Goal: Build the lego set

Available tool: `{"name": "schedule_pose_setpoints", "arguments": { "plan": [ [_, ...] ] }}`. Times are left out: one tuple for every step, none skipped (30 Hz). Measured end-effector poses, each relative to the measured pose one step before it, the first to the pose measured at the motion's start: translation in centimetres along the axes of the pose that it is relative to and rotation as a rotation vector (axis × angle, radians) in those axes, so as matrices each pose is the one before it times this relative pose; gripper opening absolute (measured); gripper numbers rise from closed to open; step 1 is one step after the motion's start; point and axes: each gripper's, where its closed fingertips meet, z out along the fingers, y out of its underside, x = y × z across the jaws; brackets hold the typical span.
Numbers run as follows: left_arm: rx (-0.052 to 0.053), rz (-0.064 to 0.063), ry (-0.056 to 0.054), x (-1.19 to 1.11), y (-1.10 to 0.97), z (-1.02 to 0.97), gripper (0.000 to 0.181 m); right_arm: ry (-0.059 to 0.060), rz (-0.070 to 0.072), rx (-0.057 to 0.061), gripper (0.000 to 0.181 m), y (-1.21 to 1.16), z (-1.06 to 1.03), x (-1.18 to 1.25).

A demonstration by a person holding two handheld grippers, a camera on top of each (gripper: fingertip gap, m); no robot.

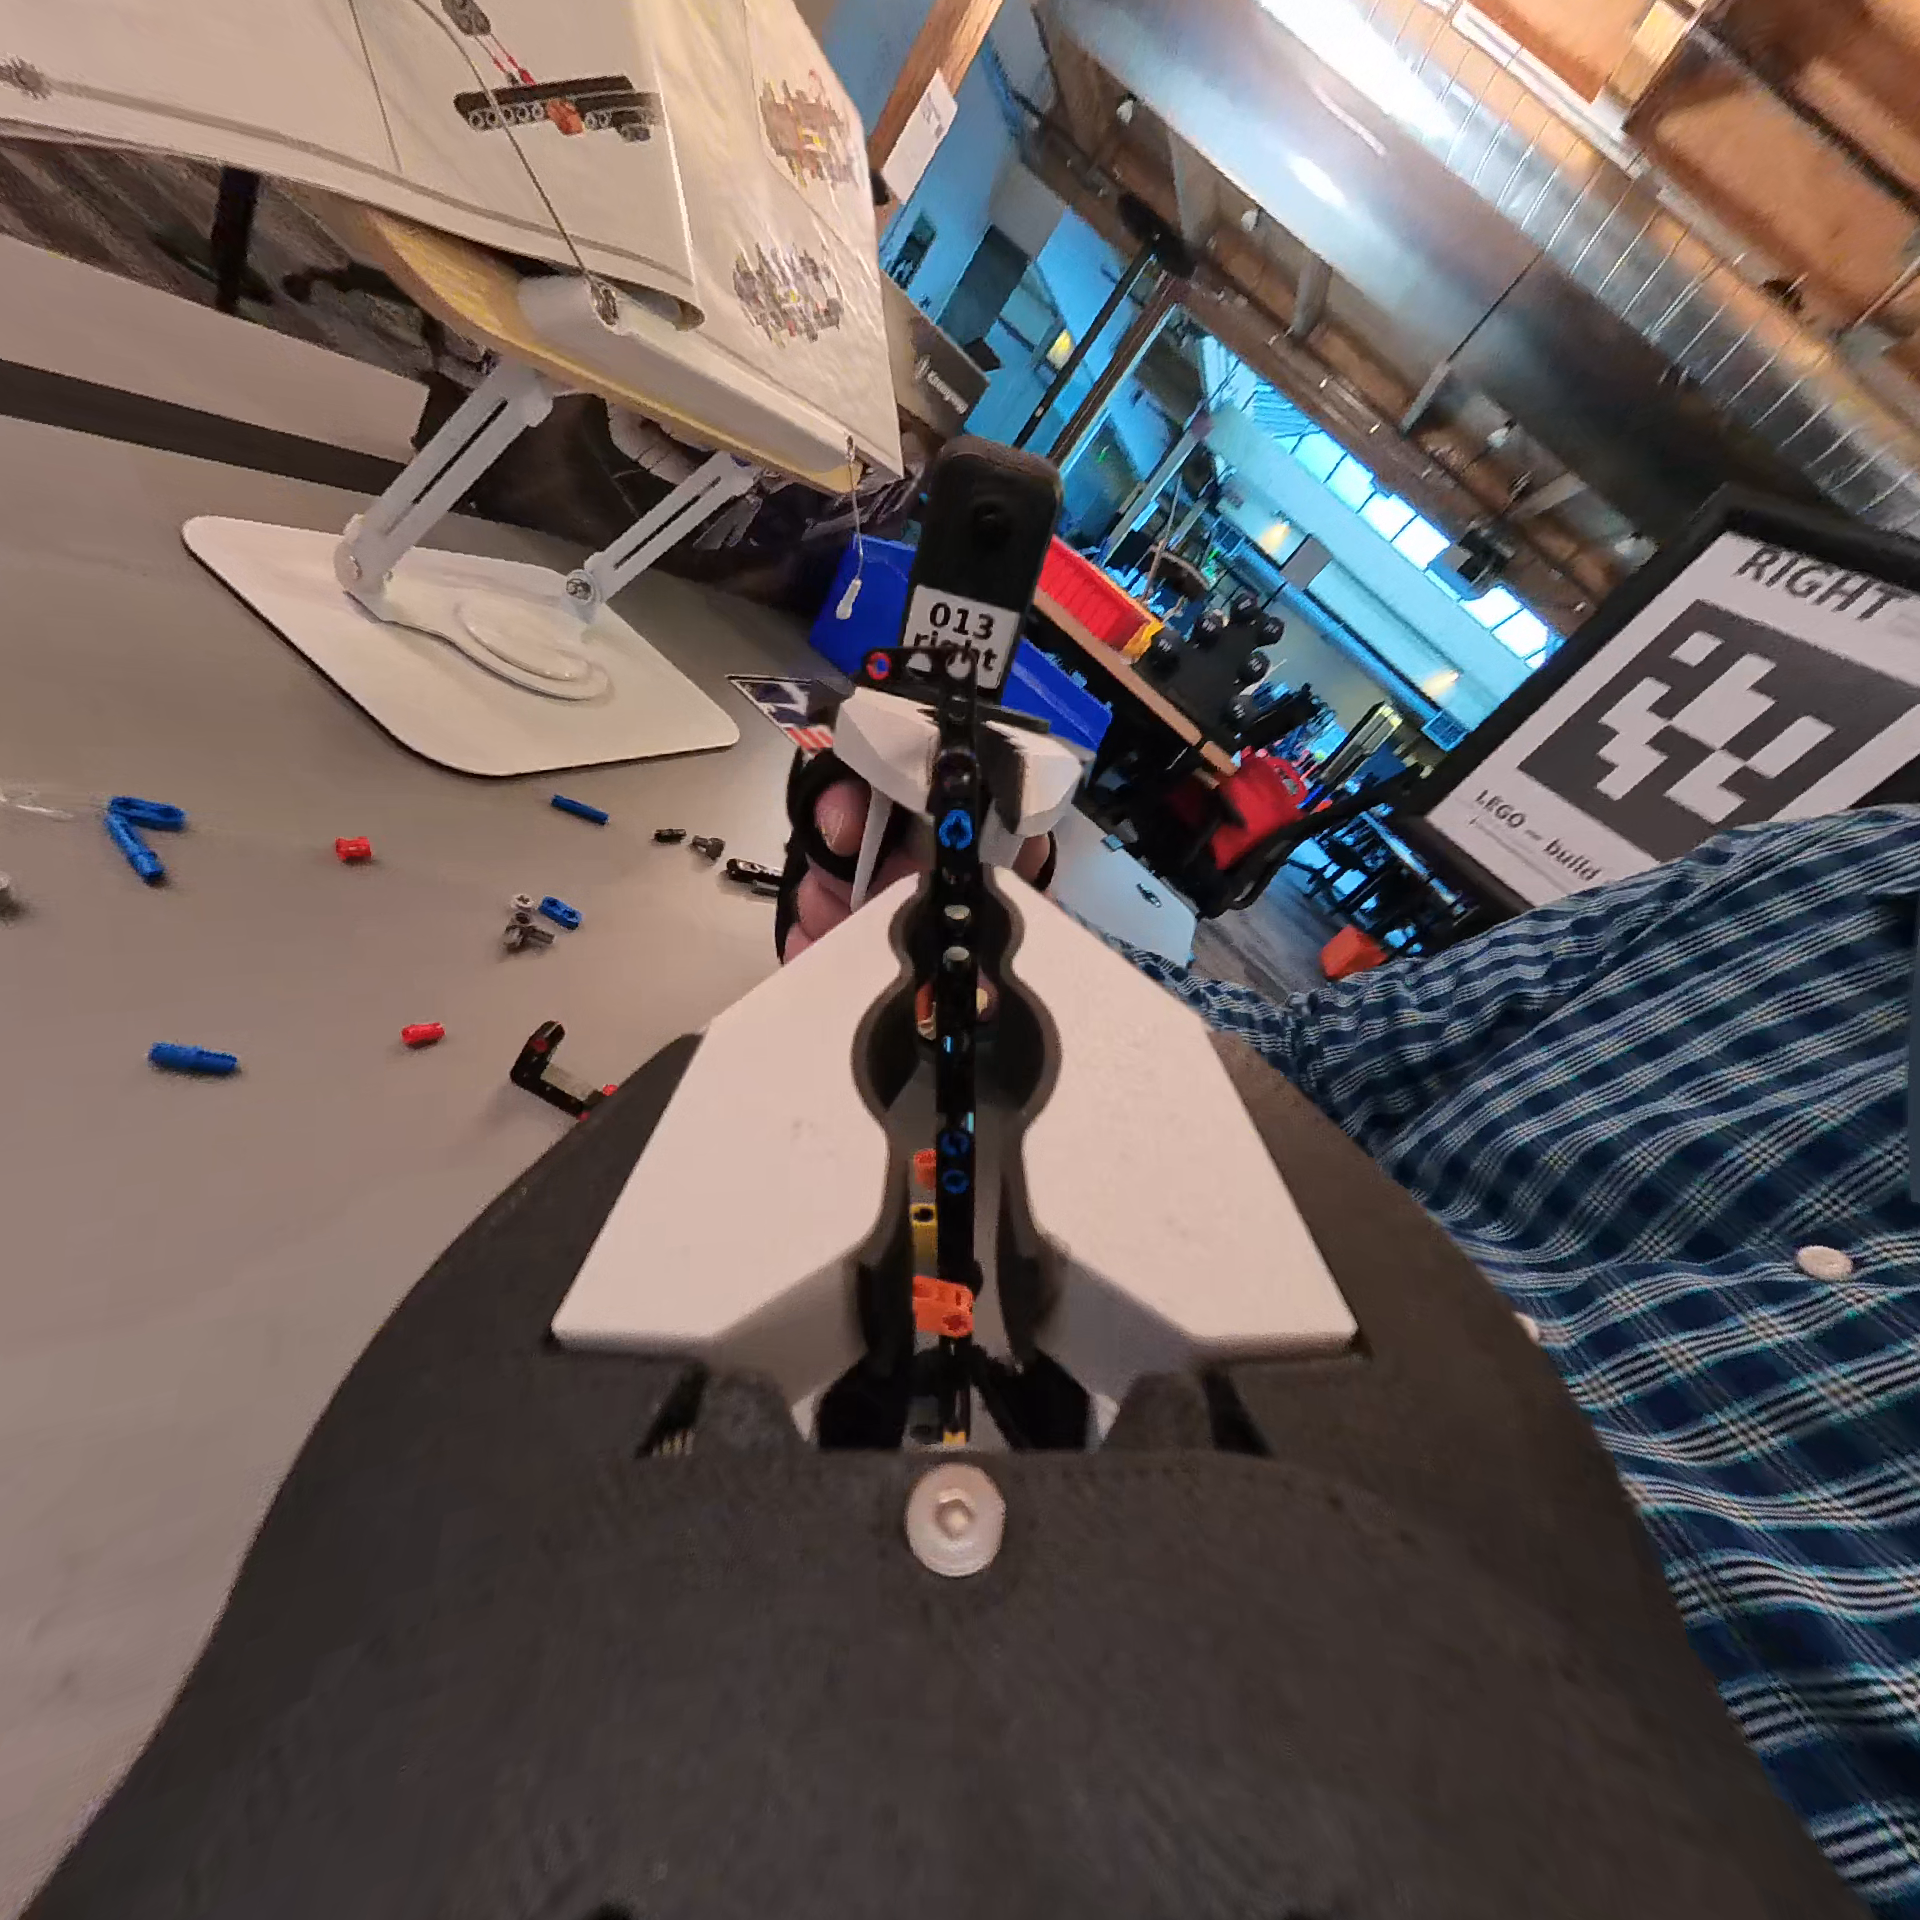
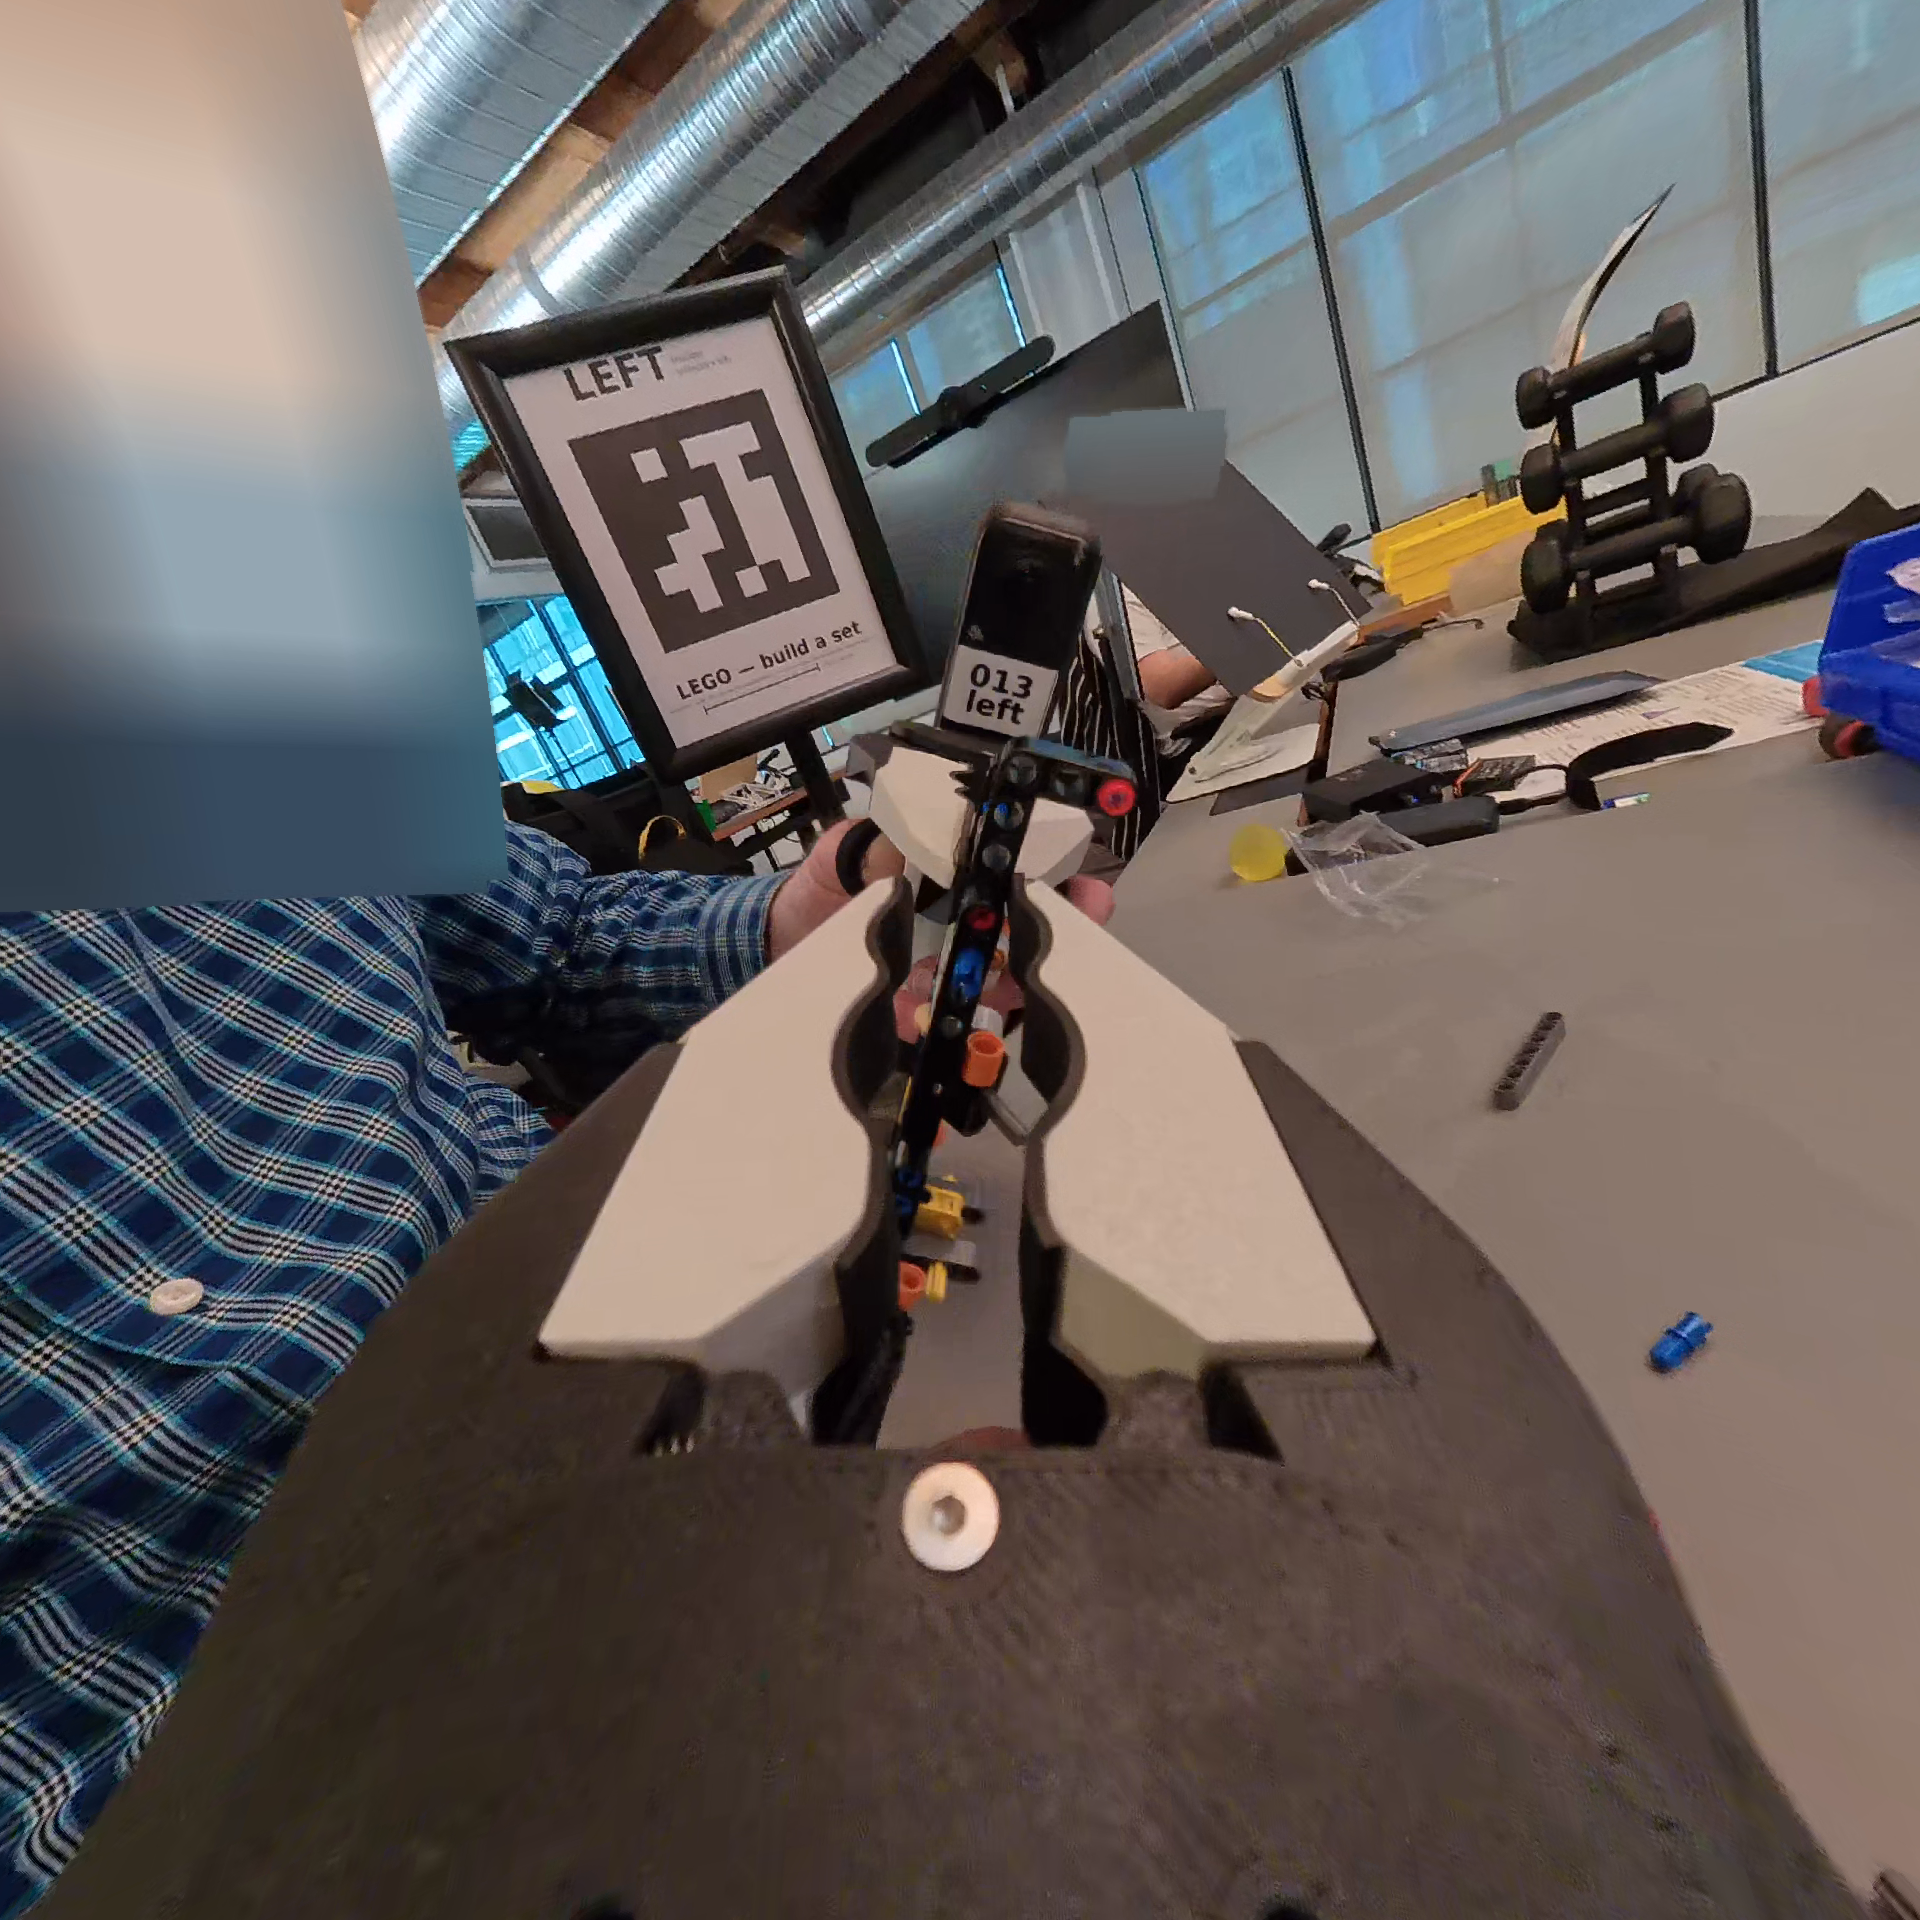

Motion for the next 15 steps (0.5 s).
{"name": "schedule_pose_setpoints", "arguments": {
  "plan": [
    [0.0084, -0.0095, 0.0072, -0.062, -0.064, -0.035, 0.004, 0.0068, -0.0025, -0.0053, 0.014, 0.050, -0.038, 0.090],
    [0.0084, -0.0049, 0.0050, -0.058, -0.093, -0.050, 0.004, 0.0062, -0.0018, -0.0033, 0.013, 0.036, -0.040, 0.088],
    [0.0057, -0.0037, 0.0041, -0.027, -0.078, -0.047, 0.004, 0.0044, 0.0000, -0.0027, 0.012, 0.027, -0.053, 0.069],
    [0.0056, -0.0045, 0.0039, -0.007, -0.077, -0.043, 0.004, 0.0026, 0.0013, -0.0015, 0.012, 0.006, -0.047, 0.044],
    [0.0038, -0.0039, 0.0019, -0.018, -0.061, -0.027, 0.004, 0.0032, 0.0011, -0.0013, 0.011, 0.013, -0.055, 0.078],
    [0.0050, -0.0016, -0.0009, -0.037, -0.063, -0.032, 0.004, 0.0052, -0.0004, -0.0031, 0.009, 0.033, -0.056, 0.083],
    [0.0052, -0.0016, 0.0009, -0.022, -0.062, -0.040, 0.004, 0.0017, 0.0009, -0.0018, 0.008, 0.020, -0.034, 0.019],
    [0.0014, -0.0012, 0.0020, 0.009, -0.017, -0.016, 0.004, -0.0023, 0.0031, 0.0018, 0.009, -0.049, -0.022, -0.041],
    [0.0010, 0.0002, -0.0006, -0.020, -0.011, -0.012, 0.004, 0.0013, 0.0008, -0.0001, 0.010, 0.001, 0.016, -0.005],
    [0.0007, 0.0012, -0.0014, -0.028, 0.003, 0.001, 0.004, 0.0044, -0.0015, -0.0052, 0.010, 0.076, 0.044, 0.053],
    [0.0003, 0.0009, -0.0004, -0.018, 0.004, 0.002, 0.004, 0.0023, -0.0002, -0.0087, 0.010, 0.137, 0.071, 0.012],
    [0.0005, 0.0008, -0.0003, -0.012, 0.017, 0.008, 0.004, 0.0004, 0.0010, -0.0084, 0.010, 0.143, 0.100, -0.011],
    [-0.0015, 0.0024, 0.0003, -0.006, 0.028, 0.018, 0.004, 0.0007, 0.0017, -0.0074, 0.010, 0.136, 0.106, -0.007],
    [-0.0040, 0.0051, 0.0006, 0.033, 0.056, 0.041, 0.004, 0.0000, 0.0009, -0.0092, 0.010, 0.151, 0.131, -0.027],
    [-0.0035, 0.0063, -0.0006, 0.041, 0.037, 0.039, 0.004, 0.0012, -0.0023, -0.0085, 0.010, 0.117, 0.116, -0.049]
  ]
}}
